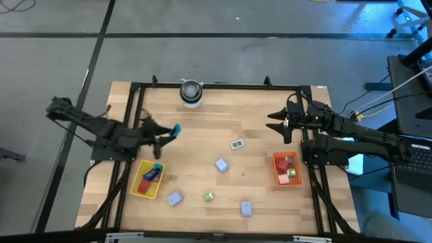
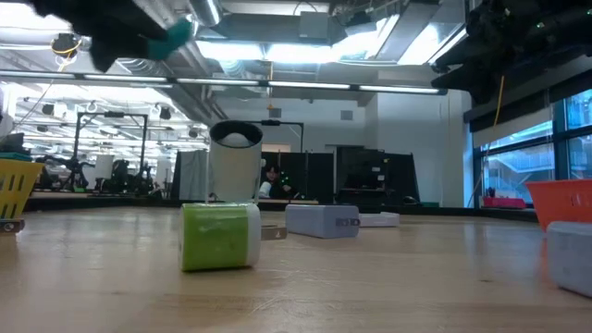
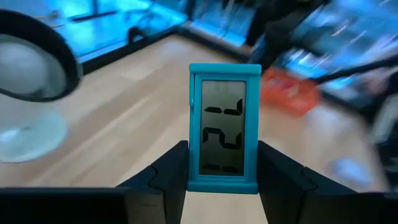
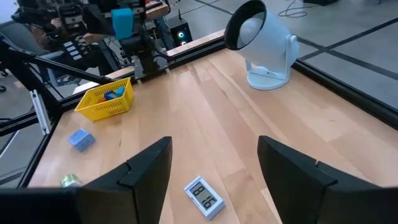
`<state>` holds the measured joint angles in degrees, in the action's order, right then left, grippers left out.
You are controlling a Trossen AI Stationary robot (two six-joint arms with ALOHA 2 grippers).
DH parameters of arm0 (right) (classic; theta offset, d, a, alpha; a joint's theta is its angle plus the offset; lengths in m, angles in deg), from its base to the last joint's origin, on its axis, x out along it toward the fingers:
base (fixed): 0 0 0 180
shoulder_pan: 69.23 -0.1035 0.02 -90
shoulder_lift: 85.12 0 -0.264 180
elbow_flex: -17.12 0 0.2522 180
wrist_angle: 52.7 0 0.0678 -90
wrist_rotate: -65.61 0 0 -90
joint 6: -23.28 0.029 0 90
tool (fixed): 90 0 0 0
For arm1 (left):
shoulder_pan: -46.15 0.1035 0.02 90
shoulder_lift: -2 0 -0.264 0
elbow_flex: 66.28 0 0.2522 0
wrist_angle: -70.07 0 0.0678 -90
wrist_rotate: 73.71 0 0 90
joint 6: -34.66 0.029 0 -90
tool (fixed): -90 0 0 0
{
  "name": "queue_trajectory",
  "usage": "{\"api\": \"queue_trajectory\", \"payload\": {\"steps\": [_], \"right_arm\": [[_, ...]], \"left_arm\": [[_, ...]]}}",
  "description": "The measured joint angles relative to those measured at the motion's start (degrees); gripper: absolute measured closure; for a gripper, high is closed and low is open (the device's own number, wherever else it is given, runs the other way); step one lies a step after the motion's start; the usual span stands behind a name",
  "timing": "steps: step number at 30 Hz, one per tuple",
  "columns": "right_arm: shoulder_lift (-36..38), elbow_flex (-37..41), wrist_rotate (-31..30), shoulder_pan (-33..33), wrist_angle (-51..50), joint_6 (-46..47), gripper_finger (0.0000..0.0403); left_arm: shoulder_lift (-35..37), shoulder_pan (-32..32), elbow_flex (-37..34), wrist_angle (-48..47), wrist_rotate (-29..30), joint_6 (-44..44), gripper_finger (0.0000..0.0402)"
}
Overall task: Pick & Place Office items
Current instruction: Put the light blue digital timer into the yellow basket
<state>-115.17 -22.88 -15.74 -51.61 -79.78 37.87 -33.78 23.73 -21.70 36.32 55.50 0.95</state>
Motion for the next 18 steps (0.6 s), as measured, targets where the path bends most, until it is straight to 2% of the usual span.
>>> {"api": "queue_trajectory", "payload": {"steps": [3, 9, 18], "right_arm": [[0.00, 0.00, -0.02, 0.00, 0.39, 0.03, 0.0163], [0.00, 0.00, -0.02, 0.00, 2.49, 2.43, 0.0163], [0.00, 0.00, -0.02, 0.00, 3.91, 4.46, 0.0163]], "left_arm": [[8.28, -4.52, -5.63, 3.87, 0.08, 0.76, 0.0249], [19.41, -11.04, -11.51, 5.39, -7.38, 3.80, 0.0249], [22.43, -16.16, -11.82, 4.58, -14.17, 7.01, 0.0250]]}}
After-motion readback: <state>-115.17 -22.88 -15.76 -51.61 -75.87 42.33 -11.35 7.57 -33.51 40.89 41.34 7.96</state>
